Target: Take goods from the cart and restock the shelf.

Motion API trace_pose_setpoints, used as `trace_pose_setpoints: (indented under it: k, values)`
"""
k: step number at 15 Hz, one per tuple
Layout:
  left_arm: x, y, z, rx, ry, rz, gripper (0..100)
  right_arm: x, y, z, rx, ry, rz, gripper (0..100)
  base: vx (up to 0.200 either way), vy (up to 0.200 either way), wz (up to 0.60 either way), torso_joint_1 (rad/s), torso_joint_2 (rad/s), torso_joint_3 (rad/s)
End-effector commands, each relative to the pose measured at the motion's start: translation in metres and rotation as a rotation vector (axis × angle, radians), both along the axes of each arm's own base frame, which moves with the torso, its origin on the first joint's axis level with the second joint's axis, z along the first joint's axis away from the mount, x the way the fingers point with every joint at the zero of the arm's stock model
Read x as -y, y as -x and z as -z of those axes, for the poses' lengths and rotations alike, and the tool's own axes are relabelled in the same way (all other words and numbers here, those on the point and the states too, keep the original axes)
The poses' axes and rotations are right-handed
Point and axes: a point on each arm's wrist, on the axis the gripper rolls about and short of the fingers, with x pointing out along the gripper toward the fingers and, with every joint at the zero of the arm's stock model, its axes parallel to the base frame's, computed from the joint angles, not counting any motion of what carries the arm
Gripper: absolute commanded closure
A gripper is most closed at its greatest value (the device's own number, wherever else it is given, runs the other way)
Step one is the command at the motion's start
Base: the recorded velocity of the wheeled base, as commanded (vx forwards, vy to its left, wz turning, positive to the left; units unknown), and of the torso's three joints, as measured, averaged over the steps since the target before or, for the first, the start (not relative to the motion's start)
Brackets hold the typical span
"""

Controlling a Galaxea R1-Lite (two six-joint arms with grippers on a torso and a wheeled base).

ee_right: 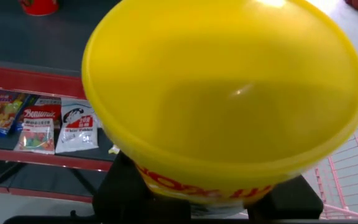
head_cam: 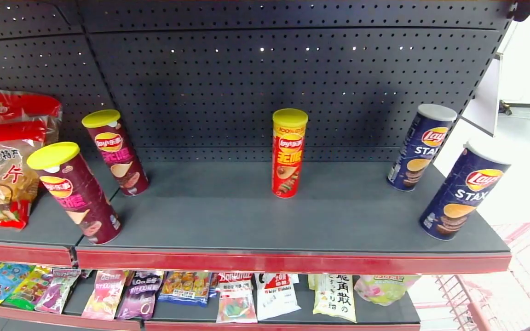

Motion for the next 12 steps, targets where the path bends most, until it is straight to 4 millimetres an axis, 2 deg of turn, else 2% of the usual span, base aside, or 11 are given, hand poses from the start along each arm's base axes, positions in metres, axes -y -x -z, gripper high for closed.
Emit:
trace_pose_setpoints:
  k: [1,4,7,12]
  values:
    - [0.000,0.000,0.000,0.000,0.001,0.000,0,0.001,0.004,0.007,0.011,-0.001,0.000,100,0.000,0.000,0.00,0.000,0.00,0.000]
    - [0.000,0.000,0.000,0.001,-0.001,0.000,0,0.001,0.008,0.013,0.024,0.000,0.000,100,0.000,0.000,0.00,0.000,0.00,0.000]
    - [0.000,0.000,0.000,0.001,-0.001,0.000,0,0.001,0.011,0.022,0.027,0.002,0.000,100,0.200,0.000,0.00,-0.004,0.00,0.006]
    - [0.000,0.000,0.000,0.000,0.004,-0.002,0,0.002,0.014,0.030,0.036,0.001,0.000,100,0.000,0.000,0.00,0.000,0.00,0.000]
